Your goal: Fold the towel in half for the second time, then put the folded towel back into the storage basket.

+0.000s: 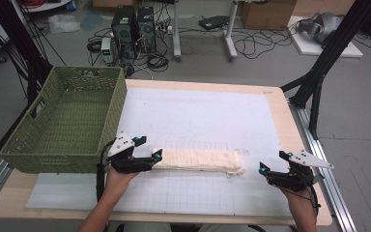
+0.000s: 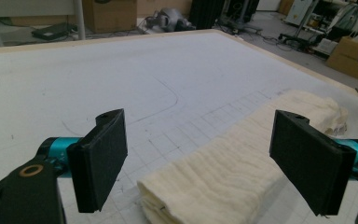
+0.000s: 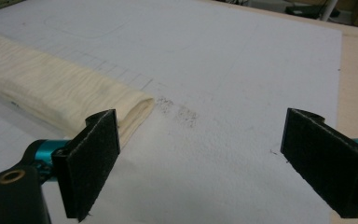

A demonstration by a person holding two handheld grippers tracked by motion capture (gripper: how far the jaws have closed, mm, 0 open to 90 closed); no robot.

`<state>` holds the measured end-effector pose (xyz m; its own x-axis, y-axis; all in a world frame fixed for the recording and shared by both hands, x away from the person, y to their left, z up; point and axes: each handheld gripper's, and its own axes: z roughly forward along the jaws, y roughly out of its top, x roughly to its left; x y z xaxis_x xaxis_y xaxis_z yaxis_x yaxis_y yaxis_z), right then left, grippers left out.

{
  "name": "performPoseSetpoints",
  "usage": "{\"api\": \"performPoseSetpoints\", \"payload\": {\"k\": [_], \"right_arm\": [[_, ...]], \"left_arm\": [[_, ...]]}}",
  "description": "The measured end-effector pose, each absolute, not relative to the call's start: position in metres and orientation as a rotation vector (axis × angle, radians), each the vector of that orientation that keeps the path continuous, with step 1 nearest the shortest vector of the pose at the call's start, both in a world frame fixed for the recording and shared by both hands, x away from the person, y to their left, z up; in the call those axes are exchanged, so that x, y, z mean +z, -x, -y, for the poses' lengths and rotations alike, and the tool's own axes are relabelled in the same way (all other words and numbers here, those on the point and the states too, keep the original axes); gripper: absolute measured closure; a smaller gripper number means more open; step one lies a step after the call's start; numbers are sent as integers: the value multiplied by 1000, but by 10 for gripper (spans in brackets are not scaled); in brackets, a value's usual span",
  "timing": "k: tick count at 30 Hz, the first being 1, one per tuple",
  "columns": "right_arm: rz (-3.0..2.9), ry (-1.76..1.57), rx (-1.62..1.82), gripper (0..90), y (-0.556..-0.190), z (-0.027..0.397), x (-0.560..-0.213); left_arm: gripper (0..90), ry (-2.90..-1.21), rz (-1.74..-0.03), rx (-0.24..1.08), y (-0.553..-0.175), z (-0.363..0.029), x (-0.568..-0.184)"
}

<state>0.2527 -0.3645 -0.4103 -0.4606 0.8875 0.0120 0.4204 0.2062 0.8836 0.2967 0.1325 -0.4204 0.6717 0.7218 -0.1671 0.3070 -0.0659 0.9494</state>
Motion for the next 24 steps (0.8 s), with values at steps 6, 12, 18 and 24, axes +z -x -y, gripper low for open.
{"api": "performPoseSetpoints", "payload": {"k": [6, 12, 18, 24], "right_arm": [[-2010, -1156, 1167, 109, -252, 357, -409], [-1999, -1149, 1179, 109, -254, 354, -409], [-1991, -1165, 1193, 109, -253, 356, -409], [-1986, -1165, 1197, 109, -254, 356, -409]], "left_arm": [[192, -1664, -841, 423, -299, -134, -419], [193, -1663, -854, 425, -300, -136, -418], [198, -1656, -855, 420, -300, -136, -419], [198, -1663, -866, 417, -301, -136, -420]]}}
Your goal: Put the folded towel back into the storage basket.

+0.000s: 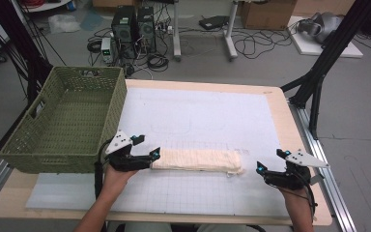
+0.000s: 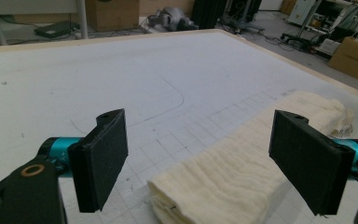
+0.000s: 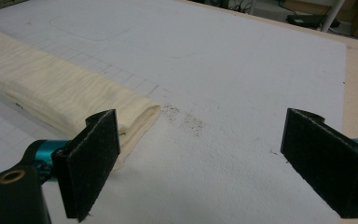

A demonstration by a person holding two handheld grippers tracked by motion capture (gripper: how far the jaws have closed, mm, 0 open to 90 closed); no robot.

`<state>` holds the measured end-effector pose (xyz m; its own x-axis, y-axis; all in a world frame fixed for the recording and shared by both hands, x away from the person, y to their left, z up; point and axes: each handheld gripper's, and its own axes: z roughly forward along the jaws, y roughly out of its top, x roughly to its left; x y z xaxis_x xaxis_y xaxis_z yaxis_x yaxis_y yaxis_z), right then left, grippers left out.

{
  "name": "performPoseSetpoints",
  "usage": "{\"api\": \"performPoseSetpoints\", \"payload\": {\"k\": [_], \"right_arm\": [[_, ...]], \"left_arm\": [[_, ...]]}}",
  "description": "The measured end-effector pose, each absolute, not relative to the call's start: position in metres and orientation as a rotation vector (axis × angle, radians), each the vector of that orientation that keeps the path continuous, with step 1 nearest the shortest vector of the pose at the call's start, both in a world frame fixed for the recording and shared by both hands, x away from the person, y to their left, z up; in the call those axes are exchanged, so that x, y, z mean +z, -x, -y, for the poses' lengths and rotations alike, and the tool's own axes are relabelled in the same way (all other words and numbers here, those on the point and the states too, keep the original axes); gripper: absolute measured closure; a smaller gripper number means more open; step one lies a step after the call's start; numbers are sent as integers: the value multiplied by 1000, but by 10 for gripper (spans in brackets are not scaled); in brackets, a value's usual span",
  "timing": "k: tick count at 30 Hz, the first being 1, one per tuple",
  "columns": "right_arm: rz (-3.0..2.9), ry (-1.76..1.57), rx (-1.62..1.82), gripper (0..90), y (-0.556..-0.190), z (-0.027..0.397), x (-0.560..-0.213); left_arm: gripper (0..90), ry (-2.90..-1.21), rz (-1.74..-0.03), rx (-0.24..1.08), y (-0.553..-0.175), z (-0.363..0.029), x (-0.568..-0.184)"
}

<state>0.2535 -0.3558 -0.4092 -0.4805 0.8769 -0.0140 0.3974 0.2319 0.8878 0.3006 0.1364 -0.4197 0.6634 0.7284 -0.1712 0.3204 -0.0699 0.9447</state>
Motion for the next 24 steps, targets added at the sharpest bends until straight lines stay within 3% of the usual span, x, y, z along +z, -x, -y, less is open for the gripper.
{"api": "performPoseSetpoints", "payload": {"k": [14, 24], "right_arm": [[-1989, -1161, 1191, 109, -252, 354, -411], [-2030, -1124, 1194, 109, -250, 348, -413]], "left_arm": [[196, -1740, -921, 363, -307, -127, -429], [349, -1853, -975, 276, -311, -125, -440]]}}
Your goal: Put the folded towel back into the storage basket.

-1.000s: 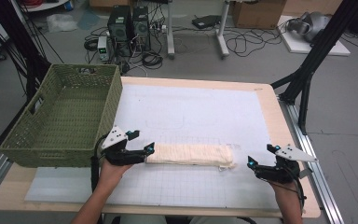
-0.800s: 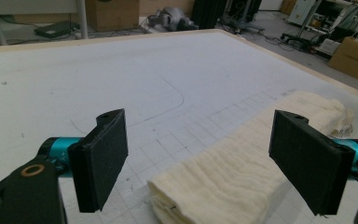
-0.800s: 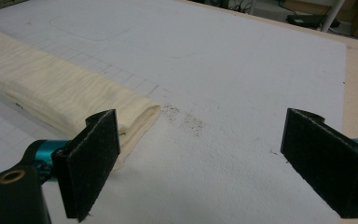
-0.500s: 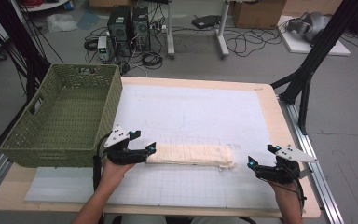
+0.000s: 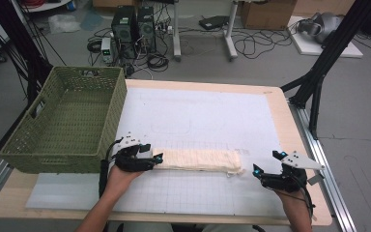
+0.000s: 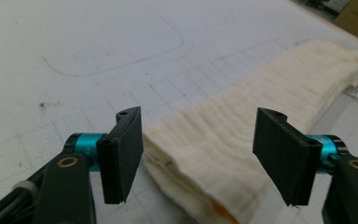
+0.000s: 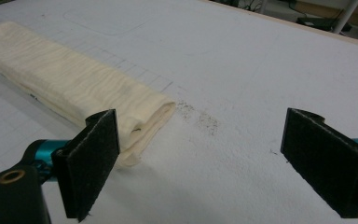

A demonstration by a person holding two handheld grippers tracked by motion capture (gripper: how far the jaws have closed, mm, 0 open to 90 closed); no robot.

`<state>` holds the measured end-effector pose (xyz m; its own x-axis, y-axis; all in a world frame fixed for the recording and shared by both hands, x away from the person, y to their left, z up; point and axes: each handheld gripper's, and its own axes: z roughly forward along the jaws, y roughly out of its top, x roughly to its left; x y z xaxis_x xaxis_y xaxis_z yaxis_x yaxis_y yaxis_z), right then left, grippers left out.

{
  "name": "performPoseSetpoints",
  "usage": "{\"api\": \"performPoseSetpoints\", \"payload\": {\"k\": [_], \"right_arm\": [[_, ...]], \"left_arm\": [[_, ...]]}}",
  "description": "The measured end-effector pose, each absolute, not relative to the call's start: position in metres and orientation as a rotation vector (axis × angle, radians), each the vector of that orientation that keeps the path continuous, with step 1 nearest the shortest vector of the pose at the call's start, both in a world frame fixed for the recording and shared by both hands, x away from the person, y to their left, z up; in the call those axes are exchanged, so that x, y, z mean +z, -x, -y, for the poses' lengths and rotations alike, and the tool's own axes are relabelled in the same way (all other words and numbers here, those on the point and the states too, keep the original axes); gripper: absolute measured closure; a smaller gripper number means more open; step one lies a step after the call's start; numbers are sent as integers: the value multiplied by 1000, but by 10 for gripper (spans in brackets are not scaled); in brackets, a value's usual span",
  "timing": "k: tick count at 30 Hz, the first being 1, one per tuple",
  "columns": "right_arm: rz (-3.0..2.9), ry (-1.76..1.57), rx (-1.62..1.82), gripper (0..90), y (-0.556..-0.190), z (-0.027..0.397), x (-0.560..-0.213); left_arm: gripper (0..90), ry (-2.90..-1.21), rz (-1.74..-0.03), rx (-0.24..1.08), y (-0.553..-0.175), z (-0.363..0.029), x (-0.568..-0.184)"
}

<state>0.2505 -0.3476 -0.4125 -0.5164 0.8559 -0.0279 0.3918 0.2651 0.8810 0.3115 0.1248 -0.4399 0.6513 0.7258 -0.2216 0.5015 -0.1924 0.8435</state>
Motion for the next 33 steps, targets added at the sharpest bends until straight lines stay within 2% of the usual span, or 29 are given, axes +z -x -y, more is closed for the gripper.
{"api": "performPoseSetpoints", "payload": {"k": [6, 13, 17, 21, 27, 30, 33], "right_arm": [[-2040, -1133, 1190, 109, -250, 349, -415], [-2066, -1112, 1180, 109, -250, 347, -416], [-2080, -1110, 1179, 109, -251, 345, -417], [-2095, -1104, 1181, 109, -252, 343, -418], [-2122, -1080, 1174, 110, -253, 336, -419], [-2137, -1075, 1169, 110, -254, 332, -420], [-2145, -1077, 1171, 110, -255, 330, -421]], "left_arm": [[399, -1928, -983, 259, -313, -120, -445], [401, -2050, -988, 372, -307, -115, -443], [461, -2064, -1006, 327, -305, -114, -445], [485, -2055, -1021, 342, -304, -113, -446], [622, -2031, -1026, 330, -306, -115, -447], [783, -2039, -986, 328, -304, -112, -448], [805, -2046, -973, 351, -304, -110, -447]]}}
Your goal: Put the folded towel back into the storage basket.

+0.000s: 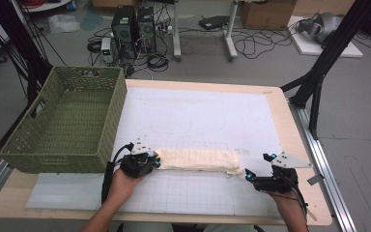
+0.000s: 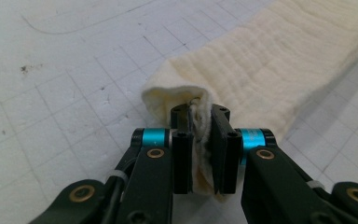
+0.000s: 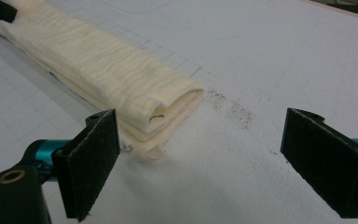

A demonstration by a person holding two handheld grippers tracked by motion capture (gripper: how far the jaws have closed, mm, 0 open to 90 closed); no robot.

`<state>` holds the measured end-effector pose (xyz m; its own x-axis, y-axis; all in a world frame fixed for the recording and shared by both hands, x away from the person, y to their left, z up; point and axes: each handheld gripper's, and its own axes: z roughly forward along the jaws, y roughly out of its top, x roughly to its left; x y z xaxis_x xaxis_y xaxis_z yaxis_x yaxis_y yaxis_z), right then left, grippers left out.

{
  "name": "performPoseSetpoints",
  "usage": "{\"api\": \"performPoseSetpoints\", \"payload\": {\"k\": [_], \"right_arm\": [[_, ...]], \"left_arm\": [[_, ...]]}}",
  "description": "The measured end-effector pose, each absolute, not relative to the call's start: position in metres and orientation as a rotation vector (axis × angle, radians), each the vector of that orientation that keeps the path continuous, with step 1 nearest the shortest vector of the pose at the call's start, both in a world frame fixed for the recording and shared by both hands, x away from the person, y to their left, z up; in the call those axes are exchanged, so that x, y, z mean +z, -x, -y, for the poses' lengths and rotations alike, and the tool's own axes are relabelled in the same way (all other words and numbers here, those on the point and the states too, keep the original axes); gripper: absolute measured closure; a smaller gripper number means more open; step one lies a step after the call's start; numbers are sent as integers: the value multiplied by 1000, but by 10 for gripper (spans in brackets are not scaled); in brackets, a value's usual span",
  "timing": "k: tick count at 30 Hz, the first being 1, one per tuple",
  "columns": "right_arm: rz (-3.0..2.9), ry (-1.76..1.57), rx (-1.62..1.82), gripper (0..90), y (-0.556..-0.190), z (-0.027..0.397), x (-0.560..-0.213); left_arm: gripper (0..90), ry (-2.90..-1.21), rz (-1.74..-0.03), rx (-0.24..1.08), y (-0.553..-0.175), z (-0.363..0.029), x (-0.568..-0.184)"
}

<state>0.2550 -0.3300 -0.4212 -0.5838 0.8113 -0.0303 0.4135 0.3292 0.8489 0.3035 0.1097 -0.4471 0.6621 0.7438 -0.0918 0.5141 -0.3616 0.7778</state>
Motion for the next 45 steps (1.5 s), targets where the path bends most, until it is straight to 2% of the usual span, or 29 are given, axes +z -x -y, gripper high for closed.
{"api": "performPoseSetpoints", "payload": {"k": [8, 12, 19, 29, 37, 41, 44, 45], "right_arm": [[-2135, -1107, 1215, 114, -261, 314, -425], [-2127, -1144, 1207, 192, -269, 299, -429], [-2158, -1163, 1174, 416, -277, 278, -443], [-2244, -1126, 1060, 532, -281, 269, -451], [-2267, -1180, 1088, 501, -285, 273, -451], [-2276, -1195, 1103, 517, -286, 274, -452], [-2286, -1256, 1147, 639, -285, 275, -451], [-2294, -1263, 1156, 704, -285, 275, -451]], "left_arm": [[814, -1988, -992, 348, -305, -112, -445], [814, -1977, -994, 348, -305, -113, -444], [814, -1977, -984, 368, -304, -113, -445], [814, -1977, -992, 359, -303, -114, -446], [814, -1982, -996, 373, -303, -113, -448], [814, -1988, -998, 376, -304, -112, -449], [815, -2008, -989, 388, -304, -112, -449], [815, -2009, -988, 393, -303, -111, -449]]}}
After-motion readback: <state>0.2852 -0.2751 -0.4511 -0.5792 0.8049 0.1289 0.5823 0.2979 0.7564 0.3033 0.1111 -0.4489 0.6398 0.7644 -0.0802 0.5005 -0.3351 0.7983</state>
